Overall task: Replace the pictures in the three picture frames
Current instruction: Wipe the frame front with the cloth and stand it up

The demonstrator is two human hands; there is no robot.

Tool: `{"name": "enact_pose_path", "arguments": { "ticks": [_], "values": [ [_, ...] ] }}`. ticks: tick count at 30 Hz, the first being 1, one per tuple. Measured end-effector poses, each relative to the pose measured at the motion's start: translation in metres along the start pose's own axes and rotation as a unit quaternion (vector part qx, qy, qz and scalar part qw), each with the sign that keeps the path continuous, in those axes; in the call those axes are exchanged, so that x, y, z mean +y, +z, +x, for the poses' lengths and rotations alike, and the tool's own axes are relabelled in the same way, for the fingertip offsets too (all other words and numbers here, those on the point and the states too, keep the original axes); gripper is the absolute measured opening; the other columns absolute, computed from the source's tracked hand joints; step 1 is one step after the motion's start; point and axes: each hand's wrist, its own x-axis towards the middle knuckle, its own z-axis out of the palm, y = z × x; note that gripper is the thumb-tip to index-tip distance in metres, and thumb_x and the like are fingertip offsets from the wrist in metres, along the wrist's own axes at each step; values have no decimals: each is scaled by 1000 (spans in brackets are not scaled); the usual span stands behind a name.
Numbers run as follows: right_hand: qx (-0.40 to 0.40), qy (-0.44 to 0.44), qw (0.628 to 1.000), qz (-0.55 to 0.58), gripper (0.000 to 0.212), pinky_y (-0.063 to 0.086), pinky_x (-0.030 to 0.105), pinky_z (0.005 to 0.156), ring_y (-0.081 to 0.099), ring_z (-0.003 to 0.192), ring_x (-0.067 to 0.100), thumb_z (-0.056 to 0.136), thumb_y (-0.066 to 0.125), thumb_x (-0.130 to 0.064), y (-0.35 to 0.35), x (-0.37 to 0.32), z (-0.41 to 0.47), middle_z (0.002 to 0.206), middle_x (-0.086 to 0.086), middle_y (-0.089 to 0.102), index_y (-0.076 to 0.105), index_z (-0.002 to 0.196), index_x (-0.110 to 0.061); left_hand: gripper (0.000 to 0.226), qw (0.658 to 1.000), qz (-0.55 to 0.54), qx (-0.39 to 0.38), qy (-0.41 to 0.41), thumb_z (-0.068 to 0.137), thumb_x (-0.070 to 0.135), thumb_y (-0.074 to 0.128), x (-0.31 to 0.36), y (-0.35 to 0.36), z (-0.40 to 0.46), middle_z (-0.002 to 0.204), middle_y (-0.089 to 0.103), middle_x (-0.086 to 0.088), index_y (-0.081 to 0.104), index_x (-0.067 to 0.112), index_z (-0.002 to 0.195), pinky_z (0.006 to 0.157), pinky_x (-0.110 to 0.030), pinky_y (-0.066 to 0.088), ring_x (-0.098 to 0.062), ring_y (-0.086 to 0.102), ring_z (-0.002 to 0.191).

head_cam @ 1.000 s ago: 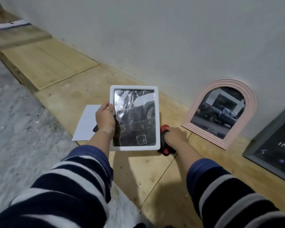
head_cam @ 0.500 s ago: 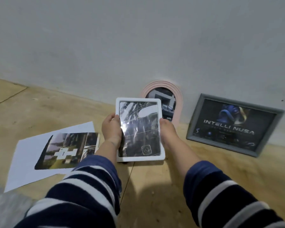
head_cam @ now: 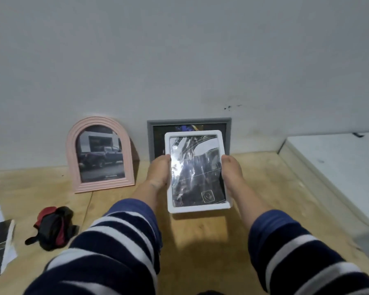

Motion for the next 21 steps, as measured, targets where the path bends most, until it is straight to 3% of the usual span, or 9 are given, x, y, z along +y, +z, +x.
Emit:
{"name": "enact_pose_path", "arguments": {
  "ticks": [2, 4, 6, 9, 16, 18, 21],
  "values": [
    [29, 0, 1000, 7, 27, 32, 26, 55, 41, 66, 12, 102, 28, -20, -39, 8, 12, 90, 10, 50, 52, 99, -8, 76, 998, 32, -56, -18, 72, 70, 31, 5, 38, 8, 106, 68, -12, 66, 11, 104, 96, -45, 46, -32, 63, 99],
    [57, 10, 998, 21, 25, 33, 28, 55, 40, 65, 12, 101, 29, -21, -72, 17, 25, 83, 6, 49, 51, 97, -9, 89, 993, 67, -95, -19, 68, 81, 25, 11, 73, 13, 119, 66, -8, 63, 19, 120, 99, -48, 45, -30, 61, 108],
    [83, 24, 995, 43, 22, 31, 30, 54, 39, 63, 14, 100, 30, -21, -102, 27, 37, 74, 2, 44, 49, 92, -11, 80, 988, 90, -127, -10, 81, 78, 22, 32, 105, -1, 112, 68, -8, 64, 19, 116, 94, -45, 49, -29, 64, 103],
    [102, 30, 993, 57, 21, 30, 29, 54, 38, 60, 15, 98, 30, -21, -139, 40, 52, 72, 1, 43, 48, 89, -14, 67, 978, 123, -167, -7, 99, 57, 19, 45, 148, -1, 99, 70, -14, 66, 10, 105, 82, -37, 53, -30, 66, 92],
    [125, -6, 992, 26, 21, 29, 28, 54, 38, 63, 12, 101, 29, -21, -194, 55, 82, 76, 1, 44, 47, 96, -10, 60, 968, 145, -200, -36, 103, 48, 19, 49, 218, 21, 82, 64, -9, 61, 7, 91, 68, -29, 47, -22, 59, 72],
    [128, 6, 991, 40, 23, 30, 28, 52, 37, 60, 14, 101, 29, -22, -202, 61, 90, 76, 3, 45, 48, 98, -10, 60, 964, 156, -213, -29, 104, 46, 18, 54, 231, 26, 84, 66, -10, 63, 8, 92, 69, -29, 46, -22, 60, 73],
    [131, 26, 988, 72, 24, 31, 28, 49, 36, 57, 15, 101, 29, -24, -206, 68, 100, 75, 3, 45, 49, 97, -12, 64, 961, 151, -232, -22, 104, 47, 19, 58, 244, 42, 95, 70, -19, 65, 2, 104, 89, -40, 51, -30, 67, 87]
  ]
}}
